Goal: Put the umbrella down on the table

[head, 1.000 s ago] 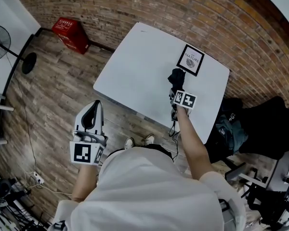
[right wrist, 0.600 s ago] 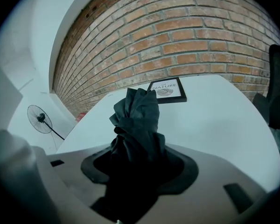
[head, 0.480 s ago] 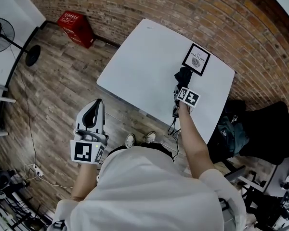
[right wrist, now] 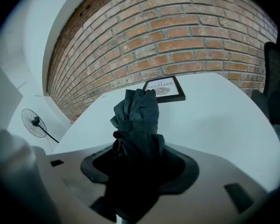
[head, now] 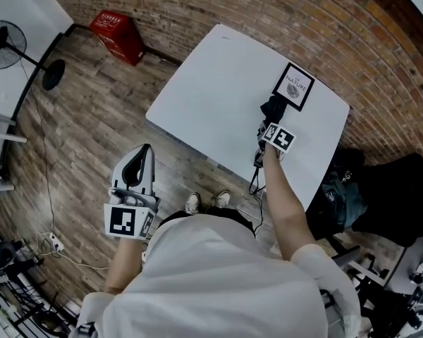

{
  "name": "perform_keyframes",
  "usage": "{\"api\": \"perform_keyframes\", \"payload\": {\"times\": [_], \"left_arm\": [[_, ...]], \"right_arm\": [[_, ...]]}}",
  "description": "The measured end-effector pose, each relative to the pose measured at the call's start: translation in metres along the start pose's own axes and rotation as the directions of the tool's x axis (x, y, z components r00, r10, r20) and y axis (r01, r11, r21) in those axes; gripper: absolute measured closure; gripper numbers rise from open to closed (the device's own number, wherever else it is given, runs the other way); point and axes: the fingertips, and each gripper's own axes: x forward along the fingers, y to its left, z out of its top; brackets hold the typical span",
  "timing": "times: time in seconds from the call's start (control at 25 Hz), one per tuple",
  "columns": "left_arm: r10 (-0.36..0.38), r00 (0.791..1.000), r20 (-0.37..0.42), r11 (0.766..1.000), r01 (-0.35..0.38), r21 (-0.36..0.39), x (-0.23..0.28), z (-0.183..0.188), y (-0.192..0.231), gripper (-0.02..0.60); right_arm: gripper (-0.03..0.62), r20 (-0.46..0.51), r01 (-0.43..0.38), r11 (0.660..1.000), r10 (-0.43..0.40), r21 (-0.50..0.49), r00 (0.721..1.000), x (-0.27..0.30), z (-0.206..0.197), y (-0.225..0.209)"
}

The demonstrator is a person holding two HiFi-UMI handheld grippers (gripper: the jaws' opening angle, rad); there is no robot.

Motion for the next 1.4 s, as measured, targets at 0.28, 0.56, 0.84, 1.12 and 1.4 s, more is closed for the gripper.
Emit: {"api": "perform_keyframes", "payload": {"times": [0.28, 0.56, 0.84, 1.12, 1.4], "left_arm": [[-0.002, 1.000, -0.003, 1.000, 0.002, 0.003, -0.003, -0.001, 0.000, 0.558], [-0.021, 1.000, 0.002, 1.000, 0.021, -0.008, 0.000, -0.003, -0.002, 0.558], [-0.046, 0.999, 0.016, 0.999, 0.046, -0.027, 0.000, -0.006, -0.004, 0.558], [-0.075, 0.997, 0.032, 0.996, 0.076, -0.043, 0.002, -0.007, -0.002, 0.558], [-0.124, 0.991, 0.057, 0.991, 0.126, -0.046, 0.002, -0.003, -0.010, 0.558]], "right_arm": [[0.341, 0.003, -0.008, 1.000, 0.008, -0.023, 1.000, 0.001, 0.004, 0.005], [0.258, -0.056, -0.068, 0.993, 0.063, -0.101, 0.996, 0.001, -0.003, 0.019], [0.246, -0.057, -0.047, 0.988, 0.039, -0.145, 0.998, -0.015, -0.018, 0.016], [0.246, -0.038, -0.031, 0.977, 0.023, -0.213, 0.999, -0.032, -0.022, 0.019], [0.246, 0.001, -0.034, 0.979, 0.035, -0.201, 0.999, -0.054, -0.021, 0.025]]}}
